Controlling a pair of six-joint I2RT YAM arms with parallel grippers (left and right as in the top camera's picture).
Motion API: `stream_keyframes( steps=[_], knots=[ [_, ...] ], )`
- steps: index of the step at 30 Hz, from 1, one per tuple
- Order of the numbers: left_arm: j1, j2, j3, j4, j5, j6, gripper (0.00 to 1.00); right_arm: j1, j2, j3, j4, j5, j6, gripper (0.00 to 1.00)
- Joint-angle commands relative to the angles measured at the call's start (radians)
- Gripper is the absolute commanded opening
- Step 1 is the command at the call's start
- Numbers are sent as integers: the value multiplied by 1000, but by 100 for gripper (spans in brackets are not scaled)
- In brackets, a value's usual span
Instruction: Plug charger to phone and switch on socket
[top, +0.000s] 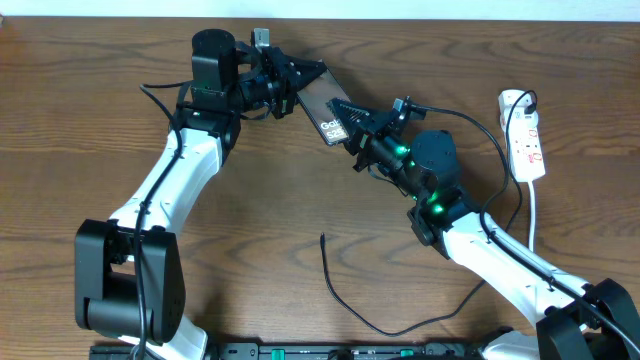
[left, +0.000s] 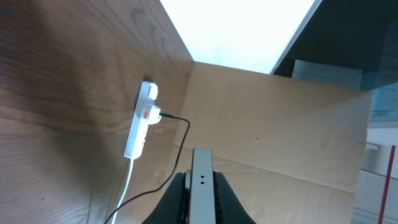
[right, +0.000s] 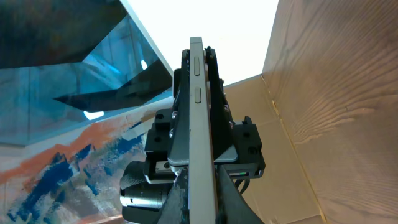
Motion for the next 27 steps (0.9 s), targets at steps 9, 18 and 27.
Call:
stream_keyframes(
  steps=[9,18,27],
  knots=[
    [1,-21,19,8,-3,22,7,9,-5,16,14,0,-43,99],
    [140,-21,19,7,32,64,7,-48,-5,15,15,-149,-113,99],
    [375,-21,19,8,212,83,7,-105,-5,15,-6,-292,-346,99]
  ],
)
